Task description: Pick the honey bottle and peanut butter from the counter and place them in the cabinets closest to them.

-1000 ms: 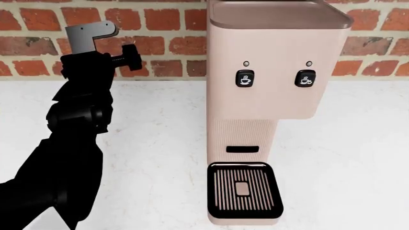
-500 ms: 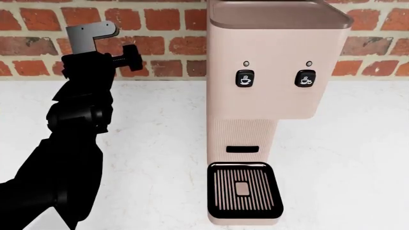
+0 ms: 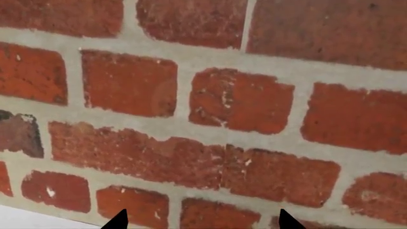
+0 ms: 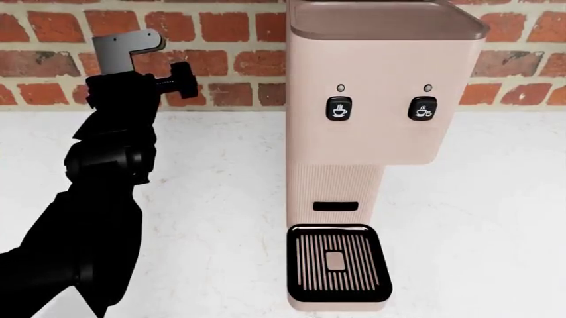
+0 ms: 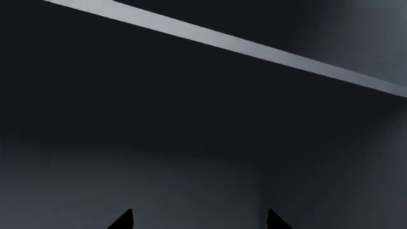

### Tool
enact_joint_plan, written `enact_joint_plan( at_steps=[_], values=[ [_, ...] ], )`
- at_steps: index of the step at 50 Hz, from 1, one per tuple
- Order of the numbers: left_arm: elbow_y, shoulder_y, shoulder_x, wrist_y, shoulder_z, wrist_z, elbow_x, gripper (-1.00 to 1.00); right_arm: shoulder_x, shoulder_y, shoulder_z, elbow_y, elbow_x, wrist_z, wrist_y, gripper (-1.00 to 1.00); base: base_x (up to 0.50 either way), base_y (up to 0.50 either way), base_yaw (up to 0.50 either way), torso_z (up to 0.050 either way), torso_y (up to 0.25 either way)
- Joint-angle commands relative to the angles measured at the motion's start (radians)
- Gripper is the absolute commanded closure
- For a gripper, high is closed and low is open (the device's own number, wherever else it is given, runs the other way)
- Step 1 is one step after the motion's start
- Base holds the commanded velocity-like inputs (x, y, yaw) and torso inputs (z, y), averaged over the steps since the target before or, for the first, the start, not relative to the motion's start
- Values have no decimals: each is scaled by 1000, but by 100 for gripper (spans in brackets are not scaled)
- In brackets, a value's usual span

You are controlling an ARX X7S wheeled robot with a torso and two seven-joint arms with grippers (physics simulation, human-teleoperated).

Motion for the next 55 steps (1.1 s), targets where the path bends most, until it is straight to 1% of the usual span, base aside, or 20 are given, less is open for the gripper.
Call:
enact_joint_plan(
  at_steps=[1, 12, 18, 22, 25, 28, 29, 30, 31, 32, 34, 36, 40, 44, 46, 50, 55],
  values=[
    [0, 0, 0, -2, 1, 0, 1, -100, 0, 0, 4, -65, -38, -2, -20, -100, 0, 0, 0, 0, 0],
    [0, 0, -1, -6, 1, -3, 1, -100, 0, 0, 7, -158, -98, -44, 2, -100, 0, 0, 0, 0, 0],
    [0, -1, -2, -1, -1, -3, -1, -100, 0, 0, 24, -196, -100, -44, 0, -100, 0, 0, 0, 0, 0],
    [0, -3, -5, 15, -16, -7, -11, -100, 0, 0, 36, -220, -103, -59, 27, -100, 0, 0, 0, 0, 0],
    [0, -11, -7, 37, -27, 14, -18, -100, 0, 0, 37, -228, -120, -85, 58, -100, 0, 0, 0, 0, 0],
    [6, -52, -6, 61, -49, 66, -46, -100, 0, 0, 32, -243, -151, -127, 94, -100, 0, 0, 0, 0, 0],
    [156, -9, 4, -24, -51, 77, -56, -100, 0, 0, 32, -251, -158, -138, 104, -100, 0, 0, 0, 0, 0],
    [306, 90, 22, -174, -55, 83, -79, -100, 0, 0, 32, -261, -168, -150, 115, -100, 0, 0, 0, 0, 0],
    [456, 144, 32, -324, -58, 84, -98, -100, 0, 0, 33, -270, -176, -159, 124, -100, 0, 0, 0, 0, 0],
    [606, 177, 38, -424, -55, 86, -112, -100, 0, 0, 32, -276, -184, -168, 131, -100, 0, 0, 0, 0, 0],
    [906, 214, 42, -541, -42, 90, -131, -100, 0, 0, 34, -288, -196, -181, 144, -100, 0, 0, 0, 0, 0],
    [1175, 232, 42, -614, -31, 87, -141, -100, 0, 0, 39, -305, -208, -195, 157, -100, 0, 0, 0, 0, 0],
    [1361, 234, 37, -740, -36, 81, -176, -100, 0, 0, 41, -329, -230, -230, 185, -100, 0, 0, 0, 0, 0],
    [1524, 187, 33, -868, -83, 59, -225, -100, 0, 0, 39, -344, -228, -253, 199, -100, 0, 0, 0, 0, 0],
    [1582, 156, 30, -921, -97, 49, -243, -100, 0, 0, 41, -342, -242, -269, 200, -100, 0, 0, 0, 0, 0],
    [1653, 130, 22, -982, -112, 36, -264, -100, 0, 0, 50, -342, -273, -309, 200, -100, 0, 0, 0, 0, 0],
    [1747, 113, 14, -1059, -124, 22, -289, -100, 0, 0, 75, -361, -254, -316, 200, -100, 0, 0, 0, 0, 0]
  ],
)
